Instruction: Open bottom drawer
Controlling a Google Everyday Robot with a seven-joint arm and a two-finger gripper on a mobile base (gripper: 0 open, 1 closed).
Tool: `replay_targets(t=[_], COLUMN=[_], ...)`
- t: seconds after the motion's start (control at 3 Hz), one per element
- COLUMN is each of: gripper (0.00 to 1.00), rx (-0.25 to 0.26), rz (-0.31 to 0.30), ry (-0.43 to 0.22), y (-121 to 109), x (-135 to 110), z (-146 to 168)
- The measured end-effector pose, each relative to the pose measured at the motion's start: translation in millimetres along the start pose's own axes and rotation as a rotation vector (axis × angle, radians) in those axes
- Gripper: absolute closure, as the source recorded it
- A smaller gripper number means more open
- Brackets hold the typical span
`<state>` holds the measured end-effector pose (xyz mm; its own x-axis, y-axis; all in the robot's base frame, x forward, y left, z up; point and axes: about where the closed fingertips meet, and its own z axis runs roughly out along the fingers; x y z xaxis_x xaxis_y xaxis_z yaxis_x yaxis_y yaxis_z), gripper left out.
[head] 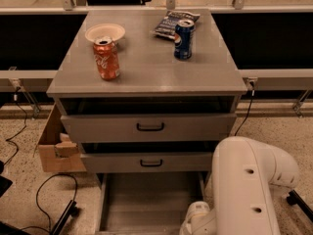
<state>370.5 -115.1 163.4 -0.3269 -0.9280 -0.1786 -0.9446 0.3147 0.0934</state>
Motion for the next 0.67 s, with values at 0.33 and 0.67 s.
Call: replay_targets(t=[0.33,0.67], gripper=[0.00,0.00], rx=[-0.005,0.016], rz=[-0.006,-0.015], ry=[-0.013,-0.009], y=[1.2,1.5], x=[-1.3,-4.7], z=[-2.8,-30.9])
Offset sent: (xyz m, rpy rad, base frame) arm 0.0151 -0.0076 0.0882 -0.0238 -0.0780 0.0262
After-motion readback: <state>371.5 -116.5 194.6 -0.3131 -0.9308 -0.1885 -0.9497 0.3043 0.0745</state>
